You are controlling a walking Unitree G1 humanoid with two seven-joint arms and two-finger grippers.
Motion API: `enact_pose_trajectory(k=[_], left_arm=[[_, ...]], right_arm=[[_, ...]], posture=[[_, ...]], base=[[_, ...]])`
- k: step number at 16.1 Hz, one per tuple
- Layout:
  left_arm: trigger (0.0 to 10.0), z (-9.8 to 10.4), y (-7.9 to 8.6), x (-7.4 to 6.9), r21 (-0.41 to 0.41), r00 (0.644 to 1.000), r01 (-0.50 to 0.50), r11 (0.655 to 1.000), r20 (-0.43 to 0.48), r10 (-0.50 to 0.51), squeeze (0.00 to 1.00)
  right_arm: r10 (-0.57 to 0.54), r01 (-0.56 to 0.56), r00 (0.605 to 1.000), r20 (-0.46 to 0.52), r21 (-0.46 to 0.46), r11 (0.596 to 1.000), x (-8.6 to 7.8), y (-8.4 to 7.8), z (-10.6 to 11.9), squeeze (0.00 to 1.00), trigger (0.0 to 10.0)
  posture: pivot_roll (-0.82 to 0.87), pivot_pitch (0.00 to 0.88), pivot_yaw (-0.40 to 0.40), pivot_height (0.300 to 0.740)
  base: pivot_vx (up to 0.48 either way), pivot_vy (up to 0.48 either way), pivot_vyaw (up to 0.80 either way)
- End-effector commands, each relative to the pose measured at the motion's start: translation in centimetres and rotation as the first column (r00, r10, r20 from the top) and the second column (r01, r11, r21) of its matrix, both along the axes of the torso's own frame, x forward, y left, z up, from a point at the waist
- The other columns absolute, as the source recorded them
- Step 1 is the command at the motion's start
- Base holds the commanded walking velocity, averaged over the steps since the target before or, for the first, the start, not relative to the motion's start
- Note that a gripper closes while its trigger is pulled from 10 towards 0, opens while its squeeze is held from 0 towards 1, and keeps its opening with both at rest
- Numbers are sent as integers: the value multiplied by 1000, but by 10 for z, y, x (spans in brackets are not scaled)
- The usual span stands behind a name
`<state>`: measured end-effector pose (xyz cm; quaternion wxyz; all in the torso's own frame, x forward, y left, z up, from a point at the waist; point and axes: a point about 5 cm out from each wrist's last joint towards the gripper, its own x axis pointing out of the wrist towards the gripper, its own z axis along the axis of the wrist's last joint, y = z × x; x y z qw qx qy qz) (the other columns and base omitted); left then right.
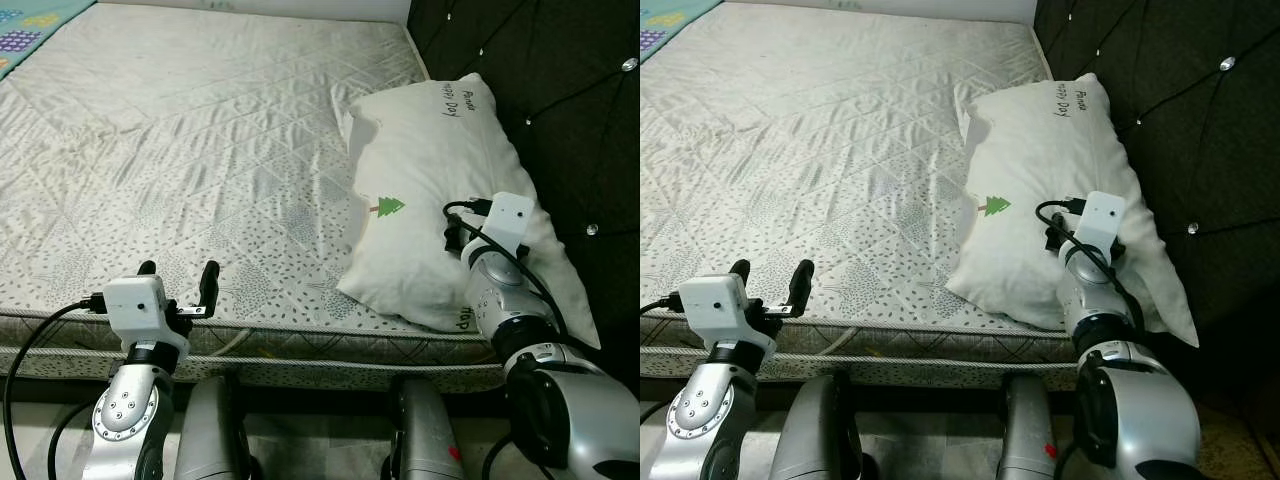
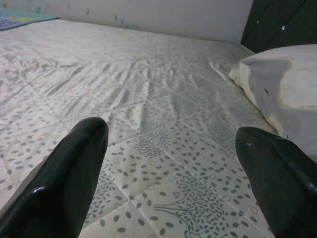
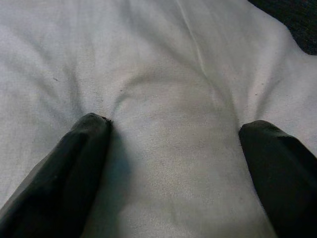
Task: Clean up the room
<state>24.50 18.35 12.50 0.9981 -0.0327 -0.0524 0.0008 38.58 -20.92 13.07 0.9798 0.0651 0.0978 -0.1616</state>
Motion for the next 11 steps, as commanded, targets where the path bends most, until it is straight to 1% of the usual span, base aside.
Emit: enact_pose_trajectory(k=[1, 2, 3, 5, 6, 7, 9, 10, 11], left_arm=[[10000, 0, -3, 3, 7, 1000, 16, 1000, -7, -16, 0], [10000, 1, -3, 5, 7, 1000, 18, 1000, 0, -18, 0], [10000, 6, -4, 9, 3, 1000, 10, 1000, 19, -10, 0], [10000, 8, -8, 10, -6, 1000, 12, 1000, 29, -12, 0], [10000, 10, -12, 11, -12, 999, 22, 1000, 38, -22, 0], [10000, 10, -15, 11, -18, 998, 36, 999, 43, -35, 0], [10000, 11, -18, 11, -26, 998, 49, 998, 51, -47, 0], [10000, 10, -20, 10, -46, 996, 82, 996, 50, -79, 0], [10000, 10, -21, 8, -51, 993, 111, 993, 47, -108, 0]], right_arm=[[-4, 7, 999, -47, 55, 998, -4, 1, -12, 0, 10000], [5, -8, 999, 43, 69, 998, 4, 3, 6, 0, 10000], [59, -76, 971, 231, 69, 995, 15, 12, 45, 0, 10000], [98, -118, 945, 311, 45, 992, 18, 15, 62, 0, 10000], [147, -152, 916, 374, -16, 988, 16, 17, 72, 0, 10000], [185, -178, 899, 398, -55, 983, 12, 18, 73, 0, 10000], [237, -206, 890, 391, -120, 971, -3, 15, 61, 0, 10000], [253, -215, 888, 384, -139, 967, -12, 12, 53, 0, 10000], [246, -216, 905, 347, -122, 969, -30, 7, 35, 0, 10000]], posture=[[51, 109, -21, 537], [50, 102, -21, 537], [45, 94, -22, 537], [39, 87, -24, 537], [31, 80, -27, 537], [26, 77, -29, 537], [18, 76, -30, 537], [12, 78, -27, 537], [0, 80, -21, 537]], base=[[0, 0, 0], [0, 0, 0], [0, 0, 0], [0, 0, 0], [0, 0, 0], [0, 0, 0], [0, 0, 0], [0, 0, 0], [0, 0, 0]])
